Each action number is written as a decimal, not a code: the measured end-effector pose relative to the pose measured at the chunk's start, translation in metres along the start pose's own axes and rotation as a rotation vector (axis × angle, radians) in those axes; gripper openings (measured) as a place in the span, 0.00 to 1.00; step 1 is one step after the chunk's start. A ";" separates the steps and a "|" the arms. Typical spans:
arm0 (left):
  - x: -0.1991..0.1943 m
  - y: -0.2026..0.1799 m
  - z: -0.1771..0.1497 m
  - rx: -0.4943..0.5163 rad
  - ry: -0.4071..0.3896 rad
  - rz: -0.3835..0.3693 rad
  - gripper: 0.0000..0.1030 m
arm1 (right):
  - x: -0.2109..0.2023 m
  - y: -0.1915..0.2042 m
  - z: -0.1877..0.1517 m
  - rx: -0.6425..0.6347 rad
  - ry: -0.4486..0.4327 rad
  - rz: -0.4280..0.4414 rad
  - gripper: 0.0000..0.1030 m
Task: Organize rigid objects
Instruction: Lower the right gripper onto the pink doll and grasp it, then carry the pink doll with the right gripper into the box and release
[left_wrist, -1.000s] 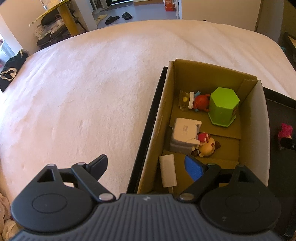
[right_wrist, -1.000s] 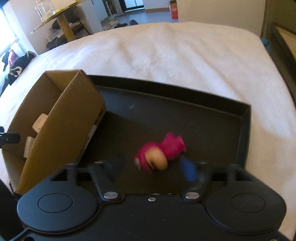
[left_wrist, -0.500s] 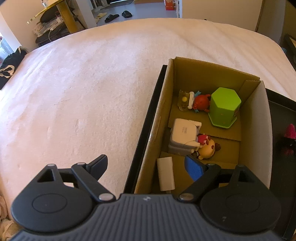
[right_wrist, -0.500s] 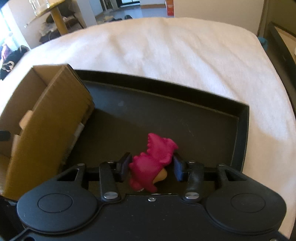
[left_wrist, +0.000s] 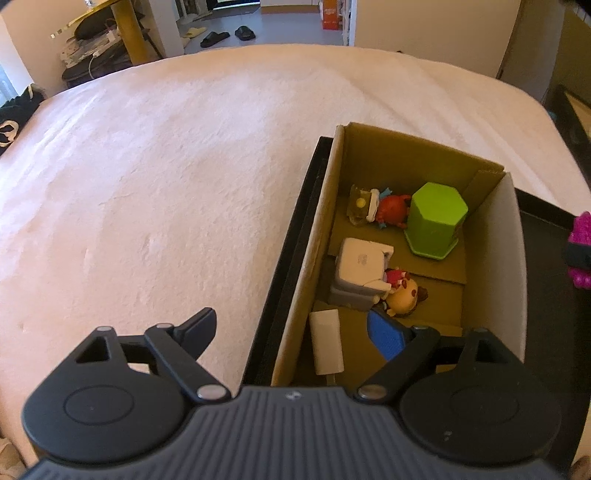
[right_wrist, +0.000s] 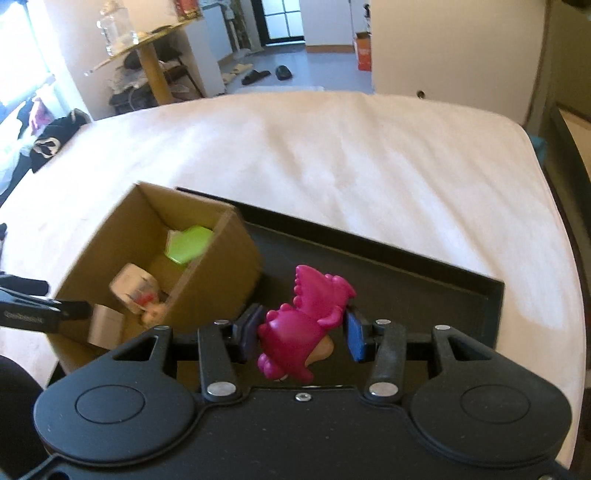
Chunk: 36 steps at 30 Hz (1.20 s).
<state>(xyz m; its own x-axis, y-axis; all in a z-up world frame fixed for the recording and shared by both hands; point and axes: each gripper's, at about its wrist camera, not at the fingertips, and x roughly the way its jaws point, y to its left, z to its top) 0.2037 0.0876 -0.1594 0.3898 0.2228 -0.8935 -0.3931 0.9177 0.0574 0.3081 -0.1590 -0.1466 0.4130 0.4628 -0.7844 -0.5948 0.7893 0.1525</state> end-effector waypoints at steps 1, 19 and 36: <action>-0.001 0.001 0.000 -0.003 -0.003 -0.006 0.83 | -0.002 0.005 0.003 -0.004 -0.003 0.002 0.45; -0.005 0.024 -0.006 -0.066 -0.038 -0.142 0.69 | -0.007 0.082 0.036 -0.102 0.015 -0.010 0.45; 0.018 0.043 -0.017 -0.134 0.014 -0.245 0.17 | 0.023 0.131 0.033 -0.178 0.112 -0.082 0.45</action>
<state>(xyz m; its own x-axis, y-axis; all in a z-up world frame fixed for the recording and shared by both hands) 0.1797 0.1259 -0.1801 0.4760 -0.0056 -0.8794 -0.3952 0.8919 -0.2196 0.2631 -0.0317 -0.1247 0.3917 0.3447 -0.8531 -0.6788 0.7342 -0.0150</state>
